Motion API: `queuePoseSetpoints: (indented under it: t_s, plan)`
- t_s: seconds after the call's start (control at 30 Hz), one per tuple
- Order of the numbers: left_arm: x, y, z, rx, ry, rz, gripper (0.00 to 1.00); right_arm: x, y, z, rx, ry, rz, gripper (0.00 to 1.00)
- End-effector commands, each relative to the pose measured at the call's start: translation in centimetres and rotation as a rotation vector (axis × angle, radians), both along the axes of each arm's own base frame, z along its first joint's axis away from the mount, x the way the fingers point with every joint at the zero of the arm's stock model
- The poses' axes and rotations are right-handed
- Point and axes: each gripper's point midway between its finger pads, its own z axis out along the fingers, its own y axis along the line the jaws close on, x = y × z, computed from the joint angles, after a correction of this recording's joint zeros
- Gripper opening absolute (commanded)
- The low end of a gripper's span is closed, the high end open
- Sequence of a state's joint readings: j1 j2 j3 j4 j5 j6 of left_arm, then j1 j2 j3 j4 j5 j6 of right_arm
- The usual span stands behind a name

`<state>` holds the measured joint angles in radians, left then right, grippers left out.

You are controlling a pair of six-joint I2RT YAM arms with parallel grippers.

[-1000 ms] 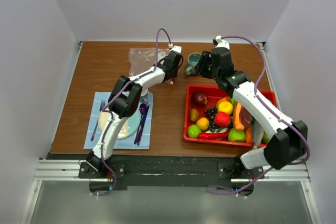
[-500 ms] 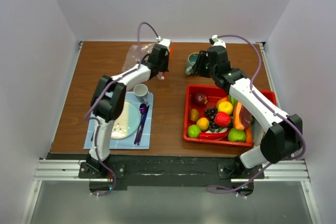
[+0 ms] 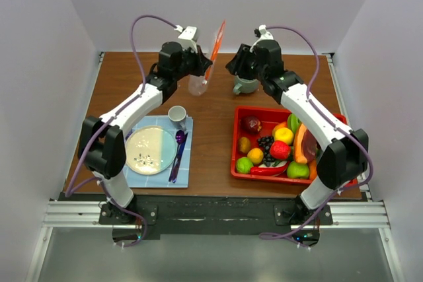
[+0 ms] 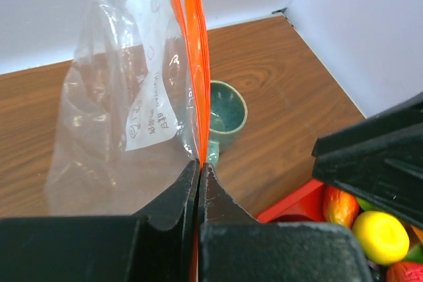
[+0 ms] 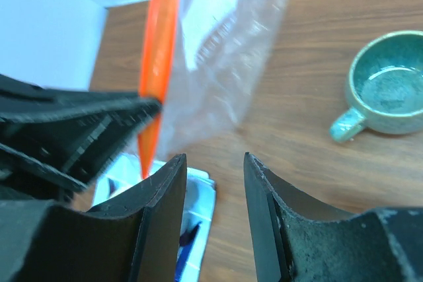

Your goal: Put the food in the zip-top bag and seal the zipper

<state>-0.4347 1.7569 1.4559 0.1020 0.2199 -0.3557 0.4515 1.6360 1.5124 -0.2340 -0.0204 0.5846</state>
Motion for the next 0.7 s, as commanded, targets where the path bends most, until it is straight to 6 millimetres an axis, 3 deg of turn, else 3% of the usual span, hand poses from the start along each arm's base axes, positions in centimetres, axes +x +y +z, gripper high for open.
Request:
queuePoseSetpoints:
  t_s: [0.0,0.17,0.67]
  plan:
    - [-1.6,-0.7,2.1,-0.053,-0.037,-0.074,0.00,-0.1,0.6,4.9,0.120,-0.098,0.003,0.44]
    - [-3.4,-1.1,2.8,-0.100,-0.038,-0.124,0.00,0.2,0.3,5.8,0.142,-0.121,-0.027,0.44]
    - [-6.2,-0.8,3.1,-0.113,-0.037,-0.175,0.00,2.3,0.5,5.2,0.157,-0.112,-0.083,0.43]
